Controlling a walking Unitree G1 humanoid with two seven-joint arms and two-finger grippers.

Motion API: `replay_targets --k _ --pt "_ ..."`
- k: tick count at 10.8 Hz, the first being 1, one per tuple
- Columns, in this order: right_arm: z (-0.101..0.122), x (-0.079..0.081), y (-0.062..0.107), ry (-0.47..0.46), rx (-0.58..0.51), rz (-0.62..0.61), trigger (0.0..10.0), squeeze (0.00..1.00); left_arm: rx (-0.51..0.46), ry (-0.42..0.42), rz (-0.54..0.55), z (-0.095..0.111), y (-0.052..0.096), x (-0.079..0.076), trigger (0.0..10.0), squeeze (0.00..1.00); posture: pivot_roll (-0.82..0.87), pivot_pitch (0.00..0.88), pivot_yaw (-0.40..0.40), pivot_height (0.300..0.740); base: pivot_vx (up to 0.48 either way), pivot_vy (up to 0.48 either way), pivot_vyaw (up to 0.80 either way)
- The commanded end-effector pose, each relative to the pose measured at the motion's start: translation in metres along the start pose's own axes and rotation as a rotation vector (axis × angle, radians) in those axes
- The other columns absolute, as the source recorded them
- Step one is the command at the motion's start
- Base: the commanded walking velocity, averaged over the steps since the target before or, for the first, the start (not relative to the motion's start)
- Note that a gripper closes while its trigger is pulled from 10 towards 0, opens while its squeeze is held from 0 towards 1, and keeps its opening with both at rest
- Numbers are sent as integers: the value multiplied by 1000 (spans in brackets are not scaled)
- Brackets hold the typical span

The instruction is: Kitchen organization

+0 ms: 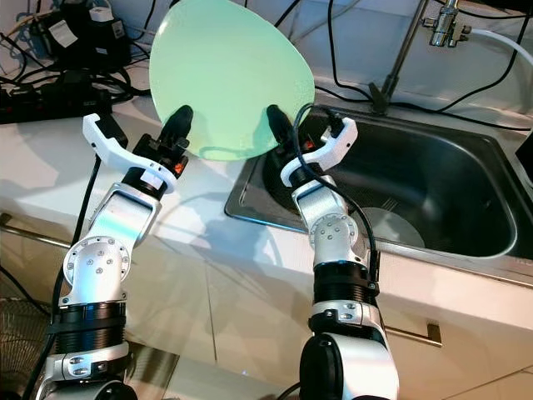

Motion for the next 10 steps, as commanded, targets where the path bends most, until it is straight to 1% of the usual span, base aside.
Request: replay_targets --k 1,3,4,5,7,8,10 --pt "2 3 2 -13 -12 16 0 0 26 -23 -9 -5 -3 -4 10000 0 243 40 -33 740 0 0 0" --pt "2 3 2 -22 -15 18 0 0 24 -47 12 -5 -3 0 10000 0 243 39 -32 740 0 0 0" --pt "2 3 2 -25 -15 18 0 0 39 -85 16 -8 -4 0 10000 1000 244 39 -32 740 0 0 0" --pt "2 3 2 -28 -16 17 0 0 50 -81 4 -10 -4 -1 10000 1000 243 38 -31 740 0 0 0" --pt "6 2 1 -27 -31 6 0 0 67 -97 21 -13 -3 1 10000 1000 244 39 -31 740 0 0 0" --pt "11 -1 1 -33 -61 -16 0 0 67 -113 32 -13 -3 4 10000 1000 244 40 -31 740 0 0 0" --pt "37 -13 3 -98 -200 -87 0 0 82 -121 20 -16 -1 3 10000 1000 244 37 -31 740 0 0 0"
Point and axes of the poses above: a point about 5 cm out from each wrist's last joint towards the gripper, its own y axis pointing back from the gripper into the wrist, its own z axis along the axis of the wrist's last joint, x = y × z, the point moved 4 cm from there along -y, pointing out of the wrist towards the gripper, and after that the axes turned 4 degrees about y, right-handed, at the moved point
